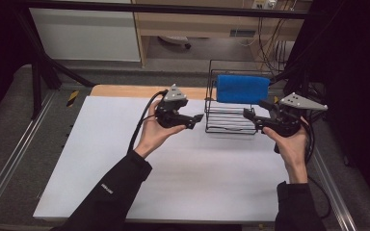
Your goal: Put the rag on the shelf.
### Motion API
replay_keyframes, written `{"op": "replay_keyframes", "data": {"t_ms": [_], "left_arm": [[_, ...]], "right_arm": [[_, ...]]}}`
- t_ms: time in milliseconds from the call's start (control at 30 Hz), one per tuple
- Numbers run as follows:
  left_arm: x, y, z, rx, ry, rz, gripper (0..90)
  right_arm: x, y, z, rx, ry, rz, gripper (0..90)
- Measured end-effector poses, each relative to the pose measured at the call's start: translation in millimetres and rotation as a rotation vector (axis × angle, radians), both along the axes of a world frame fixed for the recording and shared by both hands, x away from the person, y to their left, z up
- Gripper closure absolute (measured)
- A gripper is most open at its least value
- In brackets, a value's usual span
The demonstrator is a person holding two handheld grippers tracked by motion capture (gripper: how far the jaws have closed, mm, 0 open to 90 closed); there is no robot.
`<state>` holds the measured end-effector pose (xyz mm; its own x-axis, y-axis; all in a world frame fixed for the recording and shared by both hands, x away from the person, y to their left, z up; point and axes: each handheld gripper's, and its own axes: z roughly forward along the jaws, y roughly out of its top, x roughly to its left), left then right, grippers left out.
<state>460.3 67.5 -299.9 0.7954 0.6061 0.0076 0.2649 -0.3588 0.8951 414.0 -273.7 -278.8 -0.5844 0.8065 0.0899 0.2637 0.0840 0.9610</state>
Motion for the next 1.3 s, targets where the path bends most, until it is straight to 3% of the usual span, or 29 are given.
{"op": "replay_keyframes", "data": {"t_ms": [333,467,667,967,1167,1300], "left_arm": [[-26.8,74.9,-34.0,0.039,0.052,0.084,12.4],[-38.4,102.9,-45.7,0.045,0.066,0.126,11.6],[-55.8,135.6,-63.8,0.050,0.086,0.161,11.0],[-77.0,169.1,-96.5,0.039,0.135,0.191,10.9],[-87.9,184.1,-116.6,0.031,0.153,0.192,11.1],[-91.0,190.1,-128.9,0.047,0.178,0.190,11.1]], "right_arm": [[-3.6,26.0,-23.2,-0.035,0.076,0.045,7.6],[-8.3,33.7,-33.8,-0.025,0.072,0.045,5.3],[-16.4,43.6,-53.3,-0.039,0.104,0.072,2.7],[-29.0,44.3,-91.8,-0.072,0.182,0.092,1.2],[-37.8,34.4,-119.9,-0.091,0.234,0.085,0.6],[-42.9,26.0,-136.8,-0.088,0.274,0.091,0.6]]}}
